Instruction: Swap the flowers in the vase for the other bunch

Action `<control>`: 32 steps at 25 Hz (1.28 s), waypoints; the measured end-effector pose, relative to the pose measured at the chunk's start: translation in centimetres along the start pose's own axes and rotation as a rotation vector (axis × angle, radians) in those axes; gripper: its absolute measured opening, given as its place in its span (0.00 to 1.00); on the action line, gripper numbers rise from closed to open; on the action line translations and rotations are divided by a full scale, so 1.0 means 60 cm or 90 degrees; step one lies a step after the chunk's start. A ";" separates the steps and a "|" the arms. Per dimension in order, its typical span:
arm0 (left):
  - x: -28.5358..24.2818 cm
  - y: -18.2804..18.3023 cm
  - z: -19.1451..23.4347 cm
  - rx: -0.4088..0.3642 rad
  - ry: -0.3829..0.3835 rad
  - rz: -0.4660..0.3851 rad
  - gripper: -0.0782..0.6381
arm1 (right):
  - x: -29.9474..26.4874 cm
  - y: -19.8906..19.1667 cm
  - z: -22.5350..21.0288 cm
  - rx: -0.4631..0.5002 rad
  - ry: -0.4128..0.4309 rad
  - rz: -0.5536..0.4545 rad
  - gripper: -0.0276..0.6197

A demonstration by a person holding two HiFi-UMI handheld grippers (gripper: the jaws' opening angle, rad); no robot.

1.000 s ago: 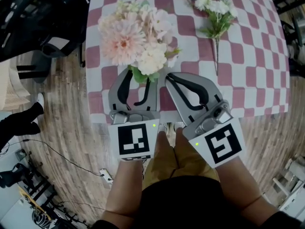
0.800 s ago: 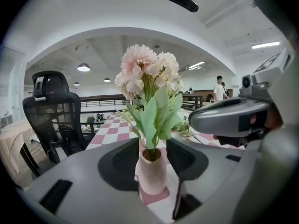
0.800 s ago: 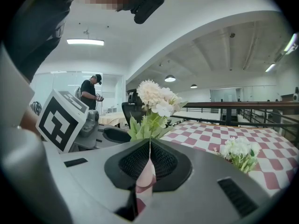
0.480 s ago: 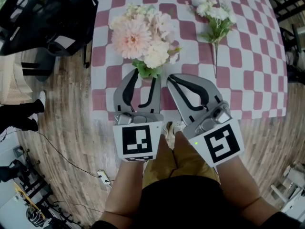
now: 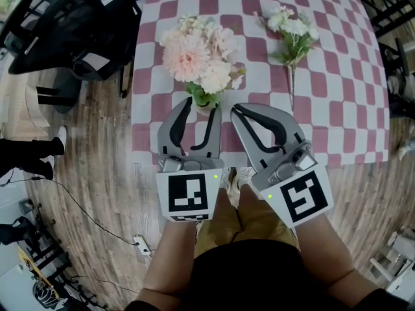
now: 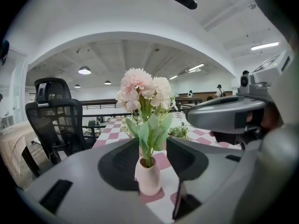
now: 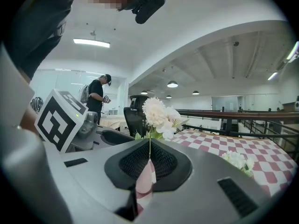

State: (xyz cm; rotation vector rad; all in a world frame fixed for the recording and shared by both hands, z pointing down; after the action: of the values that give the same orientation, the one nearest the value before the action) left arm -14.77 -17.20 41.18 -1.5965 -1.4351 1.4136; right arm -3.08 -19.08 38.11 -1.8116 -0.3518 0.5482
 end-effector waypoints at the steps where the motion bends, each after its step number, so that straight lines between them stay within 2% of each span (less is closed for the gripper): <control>1: 0.001 0.003 -0.001 0.000 -0.001 -0.001 0.37 | 0.002 0.003 0.000 0.001 0.001 -0.003 0.09; 19: 0.043 0.080 0.027 -0.042 0.015 -0.049 0.37 | 0.014 0.081 0.016 0.020 0.009 -0.070 0.09; 25: 0.058 0.118 0.042 -0.058 0.024 -0.083 0.36 | 0.020 0.120 0.029 0.051 0.011 -0.095 0.09; 32: 0.073 0.169 0.053 -0.086 0.032 -0.133 0.31 | 0.031 0.164 0.048 0.082 0.020 -0.123 0.09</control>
State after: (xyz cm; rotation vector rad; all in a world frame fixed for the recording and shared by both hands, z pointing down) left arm -14.83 -16.53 29.72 -1.5003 -1.6462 1.1714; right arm -3.38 -18.79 27.68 -1.6398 -0.4538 0.3985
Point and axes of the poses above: the fingertips, and each gripper's own axes: x backward along the fingers, z to its left, y out of its top, the point moved 7 cm from there along x, backward along the fingers, and after that the axes turned 15 degrees about -x, right-handed, at the moved point
